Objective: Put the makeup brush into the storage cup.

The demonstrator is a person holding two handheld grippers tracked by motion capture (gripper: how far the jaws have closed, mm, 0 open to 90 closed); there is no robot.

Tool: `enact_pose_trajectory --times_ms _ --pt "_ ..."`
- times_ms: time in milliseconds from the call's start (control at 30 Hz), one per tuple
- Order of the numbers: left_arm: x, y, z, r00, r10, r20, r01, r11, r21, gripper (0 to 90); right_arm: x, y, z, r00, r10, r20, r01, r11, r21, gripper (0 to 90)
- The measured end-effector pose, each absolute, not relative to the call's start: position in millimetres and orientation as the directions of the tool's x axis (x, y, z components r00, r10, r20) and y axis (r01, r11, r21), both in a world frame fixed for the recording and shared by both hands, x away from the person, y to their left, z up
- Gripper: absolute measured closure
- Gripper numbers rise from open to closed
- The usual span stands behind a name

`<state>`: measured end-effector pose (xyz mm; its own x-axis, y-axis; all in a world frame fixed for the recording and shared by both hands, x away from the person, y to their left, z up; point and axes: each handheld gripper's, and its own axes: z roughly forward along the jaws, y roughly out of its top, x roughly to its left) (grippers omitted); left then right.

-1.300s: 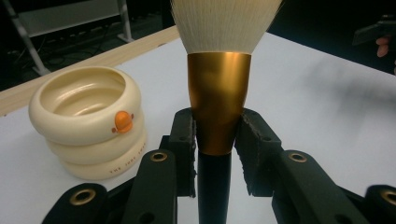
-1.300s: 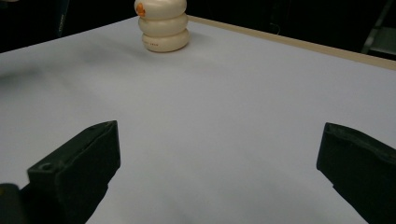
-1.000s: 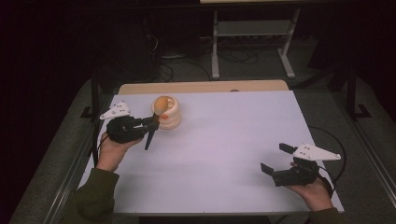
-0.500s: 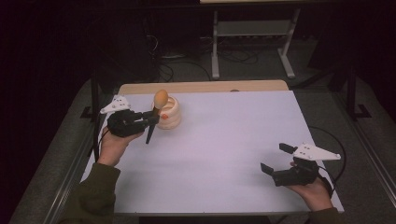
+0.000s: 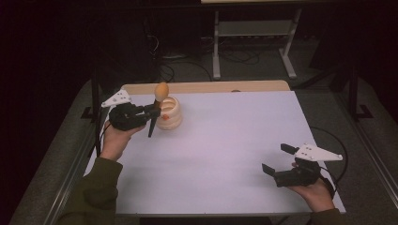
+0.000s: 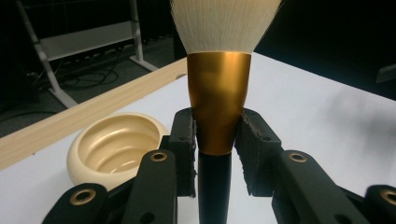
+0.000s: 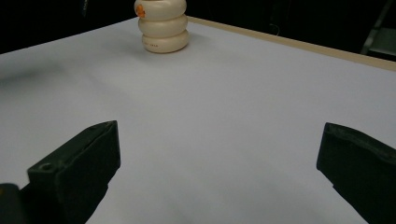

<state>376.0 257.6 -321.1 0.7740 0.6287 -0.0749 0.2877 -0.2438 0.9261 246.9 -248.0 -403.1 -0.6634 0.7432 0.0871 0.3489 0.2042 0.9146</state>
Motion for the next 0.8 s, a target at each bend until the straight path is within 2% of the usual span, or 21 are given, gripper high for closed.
enact_pose_trajectory --times_ms 800 --pt "408.9 248.6 -310.9 0.760 0.648 -0.049 0.250 -0.222 0.943 68.6 246.8 -248.1 -403.2 -0.664 0.741 0.095 0.349 0.195 0.917 0.0"
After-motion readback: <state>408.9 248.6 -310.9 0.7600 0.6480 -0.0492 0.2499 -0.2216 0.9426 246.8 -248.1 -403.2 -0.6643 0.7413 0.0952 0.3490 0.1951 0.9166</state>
